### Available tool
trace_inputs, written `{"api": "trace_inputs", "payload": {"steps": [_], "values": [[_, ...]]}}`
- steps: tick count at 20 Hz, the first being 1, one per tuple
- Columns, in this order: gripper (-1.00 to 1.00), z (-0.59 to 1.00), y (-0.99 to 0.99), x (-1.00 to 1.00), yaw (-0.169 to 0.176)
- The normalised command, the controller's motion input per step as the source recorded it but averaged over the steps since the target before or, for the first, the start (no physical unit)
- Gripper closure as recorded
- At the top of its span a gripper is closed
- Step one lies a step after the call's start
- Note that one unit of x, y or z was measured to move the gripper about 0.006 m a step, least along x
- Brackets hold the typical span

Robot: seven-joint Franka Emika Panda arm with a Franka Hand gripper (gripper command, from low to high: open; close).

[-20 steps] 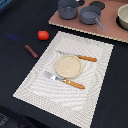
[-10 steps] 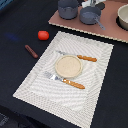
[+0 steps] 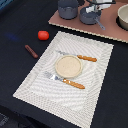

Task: Place the fish, sausage, and tomato into the frying pan.

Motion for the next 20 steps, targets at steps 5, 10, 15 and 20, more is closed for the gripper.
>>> {"api": "trace_inputs", "payload": {"steps": [5,10,15,20], "values": [[-1.00,0.19,0.10,-0.15,0.004],[-1.00,0.27,-0.48,-0.60,-0.006],[-1.00,0.25,-0.62,-0.68,-0.004],[-1.00,0.25,-0.62,-0.68,-0.010]]}}
